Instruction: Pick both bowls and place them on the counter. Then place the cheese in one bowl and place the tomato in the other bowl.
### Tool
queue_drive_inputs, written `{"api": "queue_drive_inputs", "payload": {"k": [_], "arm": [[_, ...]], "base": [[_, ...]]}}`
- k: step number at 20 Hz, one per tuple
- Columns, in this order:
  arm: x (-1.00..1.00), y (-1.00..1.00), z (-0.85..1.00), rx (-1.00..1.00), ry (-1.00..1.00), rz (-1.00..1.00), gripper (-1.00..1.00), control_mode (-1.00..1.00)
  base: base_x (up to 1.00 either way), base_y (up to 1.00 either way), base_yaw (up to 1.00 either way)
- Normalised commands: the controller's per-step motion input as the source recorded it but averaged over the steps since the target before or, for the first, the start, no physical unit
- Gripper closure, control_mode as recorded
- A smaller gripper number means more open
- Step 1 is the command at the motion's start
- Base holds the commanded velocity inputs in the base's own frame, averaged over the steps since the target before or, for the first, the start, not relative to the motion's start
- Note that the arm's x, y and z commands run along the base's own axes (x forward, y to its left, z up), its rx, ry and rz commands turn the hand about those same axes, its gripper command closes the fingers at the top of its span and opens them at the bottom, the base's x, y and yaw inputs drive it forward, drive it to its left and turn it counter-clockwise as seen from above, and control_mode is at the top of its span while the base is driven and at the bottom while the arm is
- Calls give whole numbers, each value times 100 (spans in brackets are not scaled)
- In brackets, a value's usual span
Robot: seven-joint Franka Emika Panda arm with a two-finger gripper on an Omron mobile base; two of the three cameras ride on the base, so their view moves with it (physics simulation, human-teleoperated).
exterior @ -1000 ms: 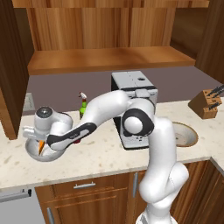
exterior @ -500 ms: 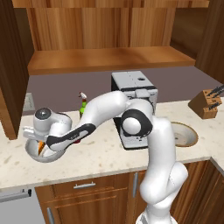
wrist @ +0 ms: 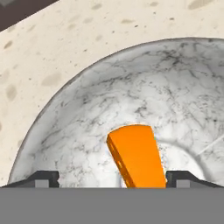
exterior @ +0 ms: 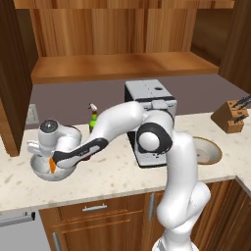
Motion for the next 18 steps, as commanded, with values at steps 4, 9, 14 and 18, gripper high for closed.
{"api": "queue_drive_inputs", "payload": {"k": [4,9,14,18], "arm": [[-1,-19,28,0,0,0,-100,-100],[-11,-31,27,0,0,0,-100,-100],[-21,-41,20,0,0,0,-100,-100],[-21,-43,26,0,0,0,-100,-100]], "base": [[0,0,0],[0,0,0],[0,0,0],[0,0,0]]}}
